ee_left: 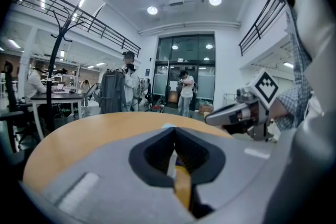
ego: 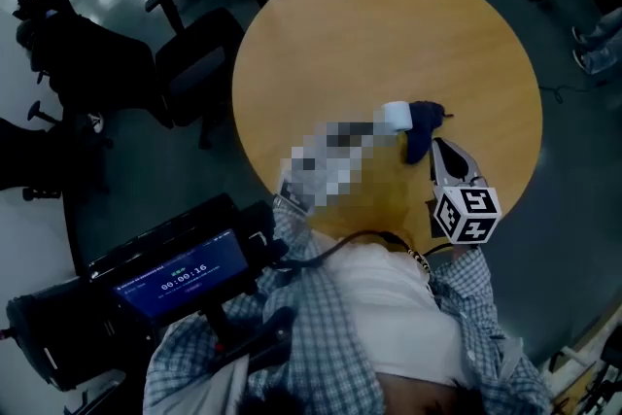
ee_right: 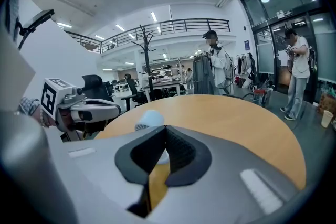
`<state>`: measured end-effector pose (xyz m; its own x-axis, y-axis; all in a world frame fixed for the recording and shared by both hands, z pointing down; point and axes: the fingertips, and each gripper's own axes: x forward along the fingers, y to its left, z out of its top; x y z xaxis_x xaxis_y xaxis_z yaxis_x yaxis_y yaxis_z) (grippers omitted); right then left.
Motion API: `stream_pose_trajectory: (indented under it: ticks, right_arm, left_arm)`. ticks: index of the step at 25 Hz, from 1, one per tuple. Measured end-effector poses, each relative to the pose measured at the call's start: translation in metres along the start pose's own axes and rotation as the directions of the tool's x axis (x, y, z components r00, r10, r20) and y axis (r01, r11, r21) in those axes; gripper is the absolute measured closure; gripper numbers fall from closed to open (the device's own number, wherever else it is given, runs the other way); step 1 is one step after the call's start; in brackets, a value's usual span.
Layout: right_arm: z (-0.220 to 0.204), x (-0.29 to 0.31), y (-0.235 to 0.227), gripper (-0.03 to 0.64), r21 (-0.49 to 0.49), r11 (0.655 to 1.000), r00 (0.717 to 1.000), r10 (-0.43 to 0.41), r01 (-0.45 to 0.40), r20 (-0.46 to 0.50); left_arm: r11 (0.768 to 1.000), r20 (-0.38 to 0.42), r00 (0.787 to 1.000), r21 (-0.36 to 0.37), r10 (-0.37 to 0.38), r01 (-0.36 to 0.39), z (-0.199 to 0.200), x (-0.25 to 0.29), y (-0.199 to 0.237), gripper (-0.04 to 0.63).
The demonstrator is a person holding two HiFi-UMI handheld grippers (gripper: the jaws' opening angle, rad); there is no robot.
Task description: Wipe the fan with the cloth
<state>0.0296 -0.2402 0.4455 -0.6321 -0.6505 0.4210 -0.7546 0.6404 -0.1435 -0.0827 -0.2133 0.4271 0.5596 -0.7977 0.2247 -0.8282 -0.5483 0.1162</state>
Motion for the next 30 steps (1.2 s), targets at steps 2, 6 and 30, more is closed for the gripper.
stream_pose_trajectory:
  ticks: [2,6,30]
  right_arm:
    - [-0.002,0.002,0.001,0.614,-0.001,1.000,1.000,0.006,-0.006,-0.007]
    - [-0.003,0.004,0.001,0.614,-0.004,1.000,1.000,0.014,-0.014,-0.010]
    - [-0.002,0.010,-0.004,0.614,-0.005,1.000,1.000,0.010,-0.010,-0.008]
  left_arm:
    - [1.000,0.002,1.000,-0.002,0.003,-0.003,0.000,-0.001,0.000,0.594]
    - [1.000,-0.004,1.000,-0.005,0.003,-0.003,-0.003,-0.001,0.000,0.595]
    - [0.999,0.000,0.999,-0.005,0.040,-0.040,0.000,-0.005,0.009,0.594]
